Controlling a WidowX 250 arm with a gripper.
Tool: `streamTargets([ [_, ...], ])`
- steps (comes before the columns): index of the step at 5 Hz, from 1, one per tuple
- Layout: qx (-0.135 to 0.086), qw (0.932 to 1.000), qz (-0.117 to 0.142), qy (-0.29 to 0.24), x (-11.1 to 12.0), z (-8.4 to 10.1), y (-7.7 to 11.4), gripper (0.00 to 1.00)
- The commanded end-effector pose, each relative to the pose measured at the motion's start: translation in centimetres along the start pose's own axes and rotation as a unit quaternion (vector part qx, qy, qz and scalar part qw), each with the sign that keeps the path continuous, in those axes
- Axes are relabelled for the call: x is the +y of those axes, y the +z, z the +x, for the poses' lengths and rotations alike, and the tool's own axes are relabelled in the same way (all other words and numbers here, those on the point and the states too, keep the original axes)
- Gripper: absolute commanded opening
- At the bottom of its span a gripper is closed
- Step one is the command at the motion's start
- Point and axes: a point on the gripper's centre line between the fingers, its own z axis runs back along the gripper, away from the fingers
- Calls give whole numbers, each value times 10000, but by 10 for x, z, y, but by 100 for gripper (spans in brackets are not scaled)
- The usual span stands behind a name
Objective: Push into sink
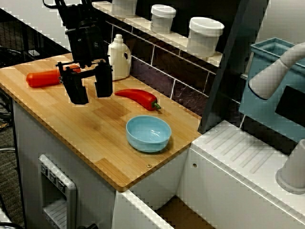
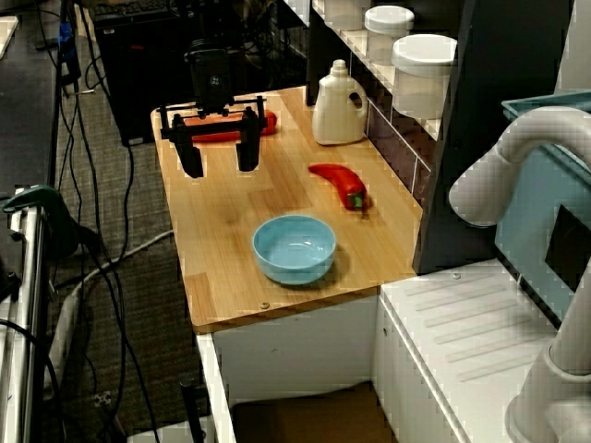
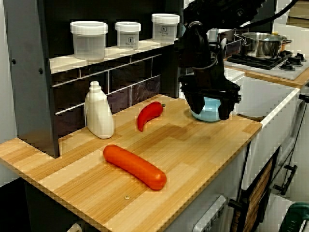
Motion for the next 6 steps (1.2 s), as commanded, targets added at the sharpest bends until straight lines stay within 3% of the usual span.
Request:
streamTargets([
  [1,98,9981,487,-355,8,1,44,100],
  [3,-48,9979,543,-341,20,-3,75,100],
  [5,-27,9977,621,-255,27,-21,83,100],
  [6,186,9967,732,-301,28,-30,71,100],
])
